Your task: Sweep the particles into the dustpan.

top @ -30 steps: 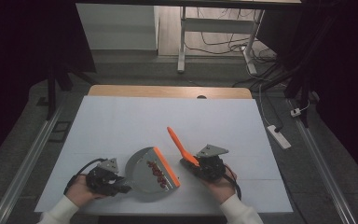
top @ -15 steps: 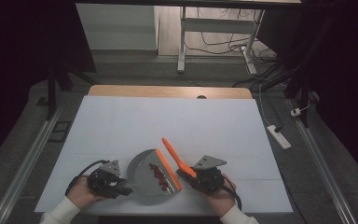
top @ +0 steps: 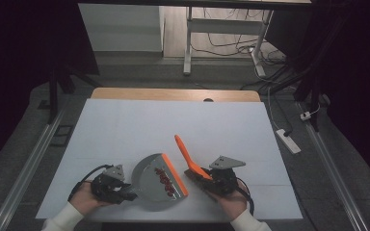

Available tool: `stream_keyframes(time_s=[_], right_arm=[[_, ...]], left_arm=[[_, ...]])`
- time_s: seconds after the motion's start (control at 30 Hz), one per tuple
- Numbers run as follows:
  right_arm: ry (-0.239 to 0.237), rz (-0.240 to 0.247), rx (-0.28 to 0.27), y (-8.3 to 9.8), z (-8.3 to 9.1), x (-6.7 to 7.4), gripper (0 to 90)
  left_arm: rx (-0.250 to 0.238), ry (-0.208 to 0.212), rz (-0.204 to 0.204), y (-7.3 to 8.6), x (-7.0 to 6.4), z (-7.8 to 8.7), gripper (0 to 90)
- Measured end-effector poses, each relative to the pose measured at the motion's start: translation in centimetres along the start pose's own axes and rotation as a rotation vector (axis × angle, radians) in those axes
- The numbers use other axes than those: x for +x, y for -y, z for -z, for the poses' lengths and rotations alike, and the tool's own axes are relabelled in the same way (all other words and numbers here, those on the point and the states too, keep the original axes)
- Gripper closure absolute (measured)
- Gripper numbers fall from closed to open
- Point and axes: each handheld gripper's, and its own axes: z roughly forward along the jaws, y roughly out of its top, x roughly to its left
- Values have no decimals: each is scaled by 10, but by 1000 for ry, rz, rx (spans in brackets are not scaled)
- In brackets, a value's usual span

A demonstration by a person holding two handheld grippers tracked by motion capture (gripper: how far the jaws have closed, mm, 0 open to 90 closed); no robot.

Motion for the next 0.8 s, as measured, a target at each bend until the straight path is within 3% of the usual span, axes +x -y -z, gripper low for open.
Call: stream_keyframes(time_s=[0.5,0.63,0.8], right_arm=[[51,4,-15,-1,5,-12,704],[74,5,-24,-1,10,-17,704],[103,13,-27,-2,15,-23,704]], left_arm=[[-33,-19,4,0,0,0,614],[-57,-14,19,1,1,2,614],[-85,-46,43,1,0,5,614]])
